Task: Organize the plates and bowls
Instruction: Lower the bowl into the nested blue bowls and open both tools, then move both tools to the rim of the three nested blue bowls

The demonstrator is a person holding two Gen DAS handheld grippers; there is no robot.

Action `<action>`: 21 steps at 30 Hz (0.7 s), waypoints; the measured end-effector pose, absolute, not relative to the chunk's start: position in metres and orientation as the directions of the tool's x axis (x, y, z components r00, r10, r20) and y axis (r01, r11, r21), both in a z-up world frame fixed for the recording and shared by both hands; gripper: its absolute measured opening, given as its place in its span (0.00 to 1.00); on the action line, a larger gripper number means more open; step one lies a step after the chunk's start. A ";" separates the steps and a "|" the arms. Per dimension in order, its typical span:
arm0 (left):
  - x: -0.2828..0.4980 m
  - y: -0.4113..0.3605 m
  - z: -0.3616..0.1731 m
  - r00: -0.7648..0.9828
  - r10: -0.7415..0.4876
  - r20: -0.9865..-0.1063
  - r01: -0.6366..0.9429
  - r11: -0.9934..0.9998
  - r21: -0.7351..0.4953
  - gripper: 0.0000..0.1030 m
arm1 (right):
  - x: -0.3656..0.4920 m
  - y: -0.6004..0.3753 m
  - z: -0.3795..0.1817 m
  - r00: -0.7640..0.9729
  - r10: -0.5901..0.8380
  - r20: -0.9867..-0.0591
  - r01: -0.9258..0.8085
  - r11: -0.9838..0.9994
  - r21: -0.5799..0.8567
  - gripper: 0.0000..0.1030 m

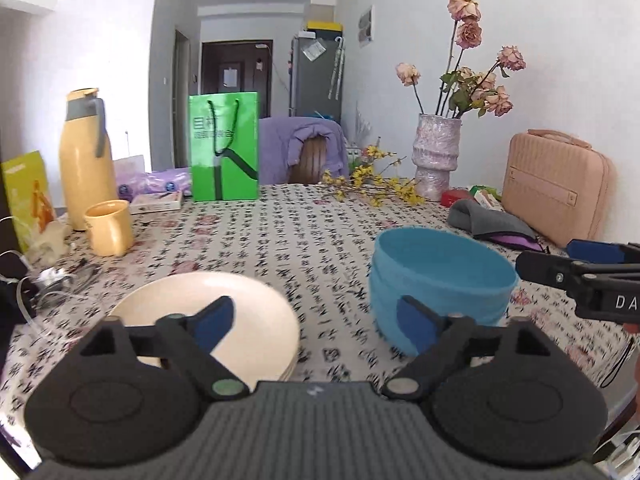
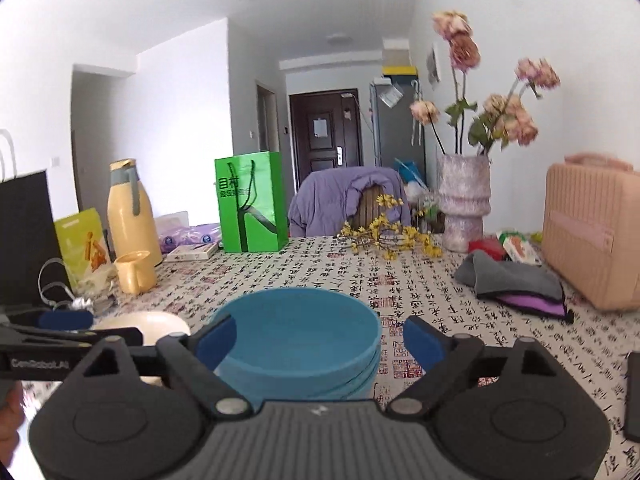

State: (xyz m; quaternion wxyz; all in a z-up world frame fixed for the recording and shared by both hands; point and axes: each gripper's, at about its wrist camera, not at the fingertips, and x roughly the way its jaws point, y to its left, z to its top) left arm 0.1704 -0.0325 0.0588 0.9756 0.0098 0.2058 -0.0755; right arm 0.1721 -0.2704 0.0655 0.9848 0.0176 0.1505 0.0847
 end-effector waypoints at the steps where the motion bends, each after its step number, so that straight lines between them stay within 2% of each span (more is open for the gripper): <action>1: 0.160 -0.028 0.055 0.912 -0.130 -0.390 0.138 0.990 -0.008 1.00 | 0.167 -0.268 0.063 0.941 0.173 -0.292 -0.166 0.985 0.049 0.89; 9: 0.098 0.001 0.029 0.944 -0.019 -0.328 0.025 1.000 0.012 1.00 | 0.112 -0.252 0.030 0.956 0.162 -0.244 -0.157 0.987 0.041 0.97; 13: 0.071 0.011 0.022 0.961 0.024 -0.276 -0.020 1.000 0.017 1.00 | 0.088 -0.245 0.013 0.959 0.166 -0.230 -0.155 0.986 0.064 0.98; 21: 0.045 0.015 0.017 0.970 0.027 -0.241 -0.018 0.999 0.037 1.00 | 0.054 -0.237 -0.004 0.962 0.161 -0.220 -0.147 0.986 0.077 1.00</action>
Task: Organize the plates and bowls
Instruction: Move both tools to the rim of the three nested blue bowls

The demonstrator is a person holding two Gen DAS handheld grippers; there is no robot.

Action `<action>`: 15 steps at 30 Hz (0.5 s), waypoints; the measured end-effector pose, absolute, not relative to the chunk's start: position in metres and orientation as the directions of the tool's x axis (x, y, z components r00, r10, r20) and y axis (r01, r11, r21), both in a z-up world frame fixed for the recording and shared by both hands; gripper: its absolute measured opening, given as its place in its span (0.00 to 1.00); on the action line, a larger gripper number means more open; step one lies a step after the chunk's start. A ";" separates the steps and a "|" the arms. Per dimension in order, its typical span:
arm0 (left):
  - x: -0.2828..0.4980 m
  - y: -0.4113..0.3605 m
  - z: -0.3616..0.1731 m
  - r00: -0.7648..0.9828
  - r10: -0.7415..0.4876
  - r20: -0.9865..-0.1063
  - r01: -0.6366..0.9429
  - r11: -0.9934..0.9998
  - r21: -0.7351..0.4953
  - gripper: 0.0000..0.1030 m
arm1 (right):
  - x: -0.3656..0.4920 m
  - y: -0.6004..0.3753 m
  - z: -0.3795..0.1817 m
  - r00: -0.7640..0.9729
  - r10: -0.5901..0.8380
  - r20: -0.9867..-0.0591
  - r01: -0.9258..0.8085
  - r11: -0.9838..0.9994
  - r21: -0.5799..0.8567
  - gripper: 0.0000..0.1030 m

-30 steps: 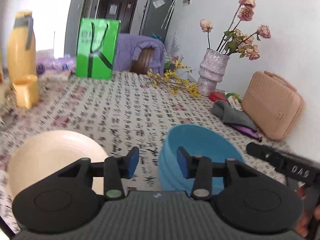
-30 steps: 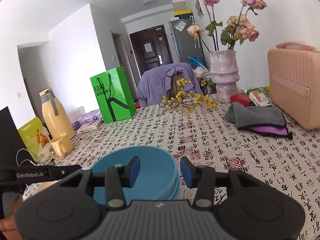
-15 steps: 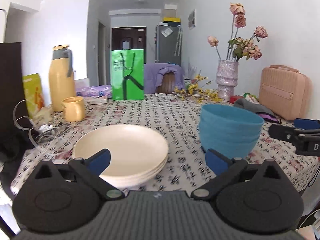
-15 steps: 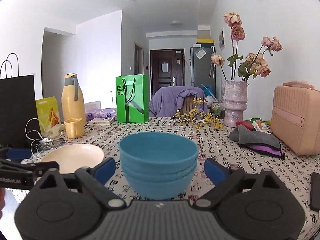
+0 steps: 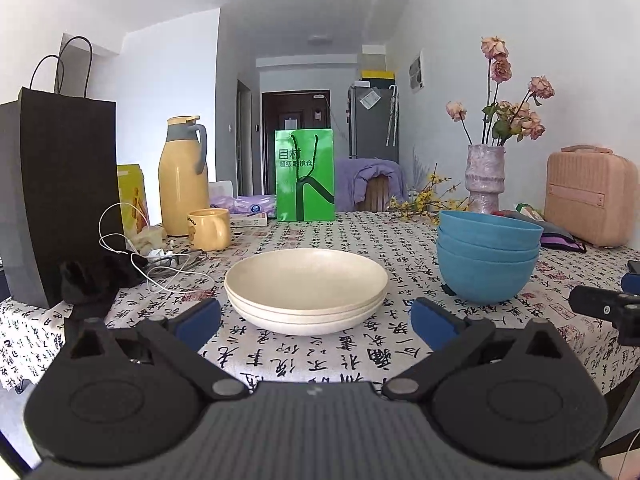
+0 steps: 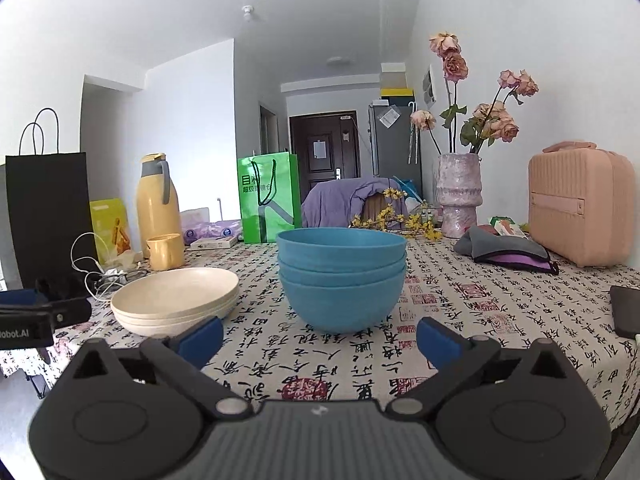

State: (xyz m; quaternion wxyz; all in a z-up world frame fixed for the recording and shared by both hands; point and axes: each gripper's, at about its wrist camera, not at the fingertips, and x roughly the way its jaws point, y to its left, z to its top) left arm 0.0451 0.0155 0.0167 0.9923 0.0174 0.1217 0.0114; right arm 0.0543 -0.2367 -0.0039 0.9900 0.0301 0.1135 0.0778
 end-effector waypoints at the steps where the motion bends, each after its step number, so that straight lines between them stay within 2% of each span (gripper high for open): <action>1: 0.044 0.015 0.018 0.971 0.025 -0.236 -0.016 0.999 0.039 1.00 | 0.052 -0.236 -0.005 0.962 0.162 -0.220 -0.148 0.986 0.079 1.00; 6: 0.042 0.014 0.020 0.974 0.023 -0.226 -0.013 0.999 0.043 1.00 | 0.049 -0.233 -0.005 0.960 0.171 -0.221 -0.159 0.985 0.074 1.00; 15: 0.052 0.012 0.016 0.965 0.023 -0.263 -0.013 0.999 0.039 1.00 | 0.057 -0.235 -0.007 0.959 0.171 -0.226 -0.154 0.984 0.091 1.00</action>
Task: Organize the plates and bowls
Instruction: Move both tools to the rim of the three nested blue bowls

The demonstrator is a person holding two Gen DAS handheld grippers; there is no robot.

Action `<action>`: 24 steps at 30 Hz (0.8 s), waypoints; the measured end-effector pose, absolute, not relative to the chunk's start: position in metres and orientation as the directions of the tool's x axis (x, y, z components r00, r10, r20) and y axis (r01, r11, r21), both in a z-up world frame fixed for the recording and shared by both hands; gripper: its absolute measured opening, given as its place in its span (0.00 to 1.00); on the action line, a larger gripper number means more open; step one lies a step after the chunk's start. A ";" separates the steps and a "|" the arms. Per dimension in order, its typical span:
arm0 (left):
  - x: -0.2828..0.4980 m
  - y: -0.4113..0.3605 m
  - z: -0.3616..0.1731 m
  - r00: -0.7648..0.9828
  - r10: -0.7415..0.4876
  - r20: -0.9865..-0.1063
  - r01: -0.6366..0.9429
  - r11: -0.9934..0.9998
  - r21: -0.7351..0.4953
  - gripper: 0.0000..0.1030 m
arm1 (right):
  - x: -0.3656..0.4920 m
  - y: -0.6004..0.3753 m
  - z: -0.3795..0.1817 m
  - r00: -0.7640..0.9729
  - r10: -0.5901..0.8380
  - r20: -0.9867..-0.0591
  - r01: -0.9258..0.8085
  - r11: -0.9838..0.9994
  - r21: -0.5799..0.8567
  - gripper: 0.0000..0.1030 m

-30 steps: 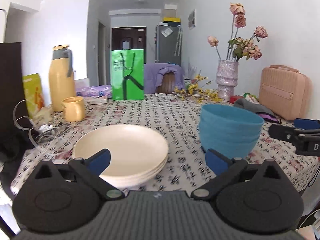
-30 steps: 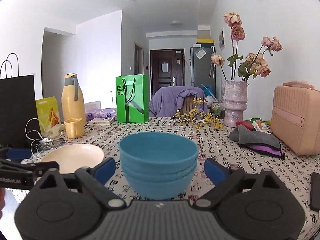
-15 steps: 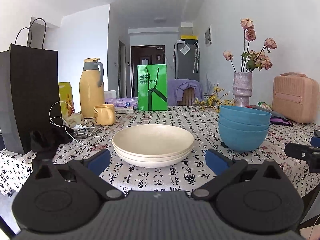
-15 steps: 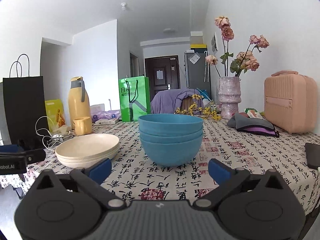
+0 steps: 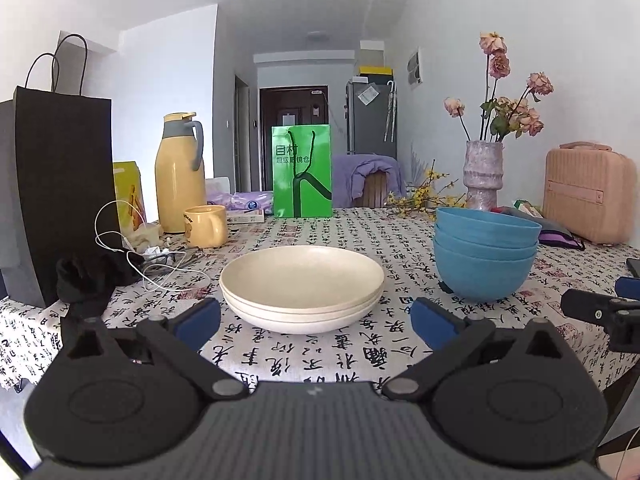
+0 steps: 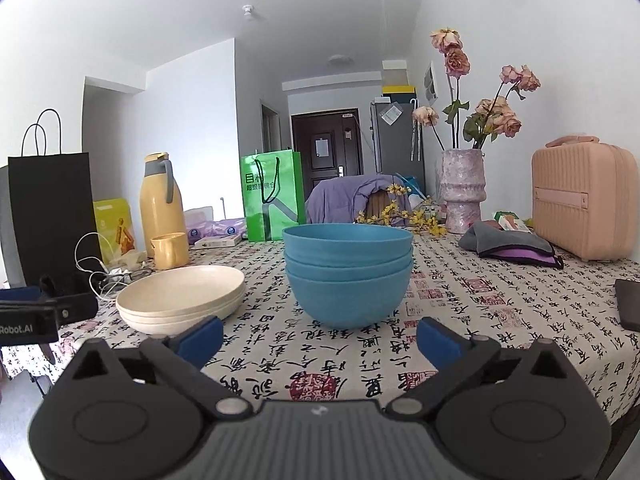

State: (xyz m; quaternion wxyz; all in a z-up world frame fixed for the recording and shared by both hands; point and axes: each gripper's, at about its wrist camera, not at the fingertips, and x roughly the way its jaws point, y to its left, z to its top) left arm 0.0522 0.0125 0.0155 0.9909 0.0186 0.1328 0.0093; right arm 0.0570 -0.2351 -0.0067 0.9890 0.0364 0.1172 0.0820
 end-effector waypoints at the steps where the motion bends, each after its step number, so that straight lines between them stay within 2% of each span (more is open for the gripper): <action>1: 0.054 0.012 0.015 0.964 0.024 -0.264 -0.014 0.999 0.040 1.00 | 0.059 -0.236 -0.008 0.959 0.168 -0.228 -0.150 0.984 0.095 1.00; 20: 0.117 -0.008 0.032 0.956 -0.017 -0.294 0.023 1.000 0.019 1.00 | 0.115 -0.260 0.007 0.963 0.133 -0.234 -0.108 0.987 0.118 1.00; 24: 0.140 -0.018 0.044 0.943 -0.077 -0.325 0.073 0.997 -0.023 1.00 | 0.132 -0.270 0.014 0.957 0.143 -0.254 -0.109 0.984 0.141 1.00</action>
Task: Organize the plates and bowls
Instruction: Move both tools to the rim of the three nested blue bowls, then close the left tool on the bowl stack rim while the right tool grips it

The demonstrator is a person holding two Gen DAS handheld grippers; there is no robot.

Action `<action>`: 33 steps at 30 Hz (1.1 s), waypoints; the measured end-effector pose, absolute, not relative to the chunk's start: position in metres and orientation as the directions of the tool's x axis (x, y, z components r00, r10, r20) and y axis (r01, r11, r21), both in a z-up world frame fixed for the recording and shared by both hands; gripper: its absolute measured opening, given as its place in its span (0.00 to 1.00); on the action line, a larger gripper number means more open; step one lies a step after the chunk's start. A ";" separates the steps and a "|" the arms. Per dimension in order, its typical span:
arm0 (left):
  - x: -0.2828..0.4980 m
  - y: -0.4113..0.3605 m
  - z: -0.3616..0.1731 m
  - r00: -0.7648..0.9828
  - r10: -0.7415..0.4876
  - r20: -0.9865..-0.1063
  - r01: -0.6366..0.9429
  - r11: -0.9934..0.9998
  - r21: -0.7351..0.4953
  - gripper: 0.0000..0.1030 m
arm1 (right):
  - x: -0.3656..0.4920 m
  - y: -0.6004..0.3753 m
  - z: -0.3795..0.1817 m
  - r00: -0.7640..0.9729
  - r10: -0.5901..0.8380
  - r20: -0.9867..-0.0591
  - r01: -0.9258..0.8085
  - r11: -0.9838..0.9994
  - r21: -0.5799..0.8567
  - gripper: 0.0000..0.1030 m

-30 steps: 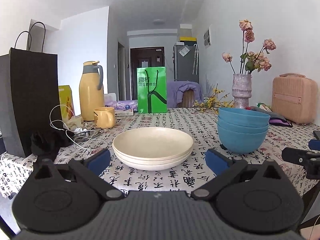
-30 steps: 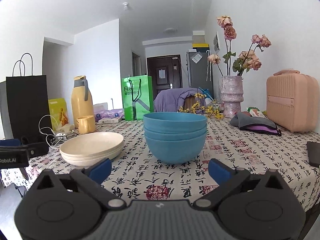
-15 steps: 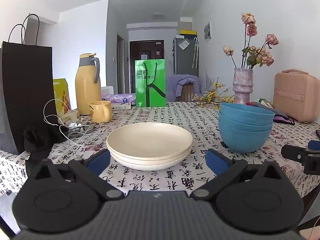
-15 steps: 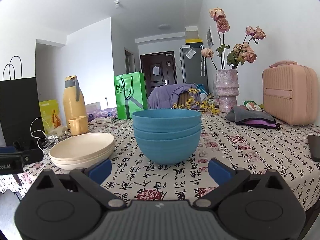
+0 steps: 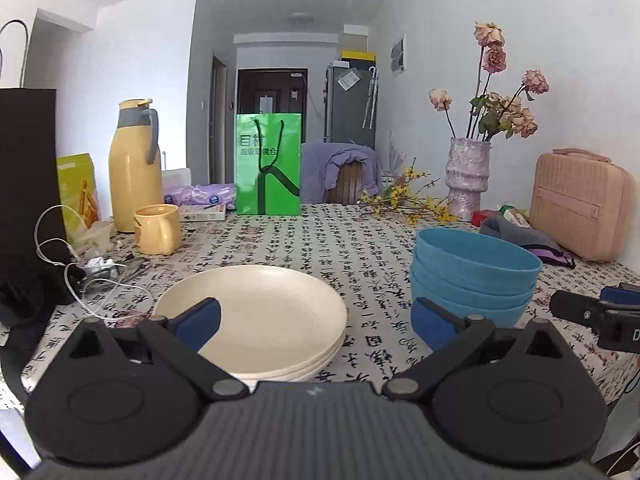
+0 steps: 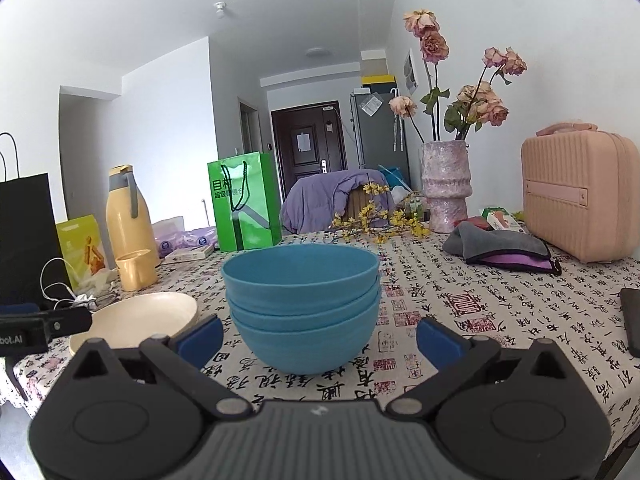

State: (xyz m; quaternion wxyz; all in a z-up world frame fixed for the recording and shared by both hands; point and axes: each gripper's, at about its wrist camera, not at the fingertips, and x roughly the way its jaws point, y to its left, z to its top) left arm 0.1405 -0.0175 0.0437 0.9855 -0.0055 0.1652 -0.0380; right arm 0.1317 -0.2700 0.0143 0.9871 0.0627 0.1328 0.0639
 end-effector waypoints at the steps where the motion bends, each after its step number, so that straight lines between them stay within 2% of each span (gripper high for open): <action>1: 0.148 -0.020 0.048 0.937 -0.101 -0.335 0.092 0.995 -0.041 1.00 | 0.137 -0.273 0.017 0.955 0.144 -0.261 -0.109 0.983 0.145 1.00; 5: 0.185 -0.033 0.066 0.905 -0.163 -0.394 0.136 0.986 -0.096 1.00 | 0.162 -0.288 0.034 0.946 0.157 -0.283 -0.113 0.980 0.164 1.00; 10: 0.226 -0.048 0.078 0.879 -0.181 -0.442 0.155 0.983 -0.094 1.00 | 0.201 -0.304 0.053 0.929 0.165 -0.332 -0.113 0.979 0.170 1.00; 17: 0.281 -0.061 0.078 0.776 -0.274 -0.568 0.197 0.961 -0.194 1.00 | 0.257 -0.327 0.058 0.860 0.245 -0.447 -0.128 0.952 0.277 1.00; 24: 0.333 -0.068 0.055 0.602 -0.363 -0.711 0.200 0.931 -0.306 1.00 | 0.301 -0.332 0.049 0.738 0.379 -0.559 -0.172 0.906 0.388 1.00; 29: 0.360 -0.070 0.036 0.479 -0.414 -0.774 0.185 0.910 -0.372 1.00 | 0.328 -0.334 0.039 0.636 0.474 -0.609 -0.187 0.860 0.475 1.00; 33: 0.382 -0.068 0.014 0.301 -0.516 -0.802 0.136 0.855 -0.500 1.00 | 0.346 -0.340 0.028 0.574 0.502 -0.647 -0.155 0.843 0.516 1.00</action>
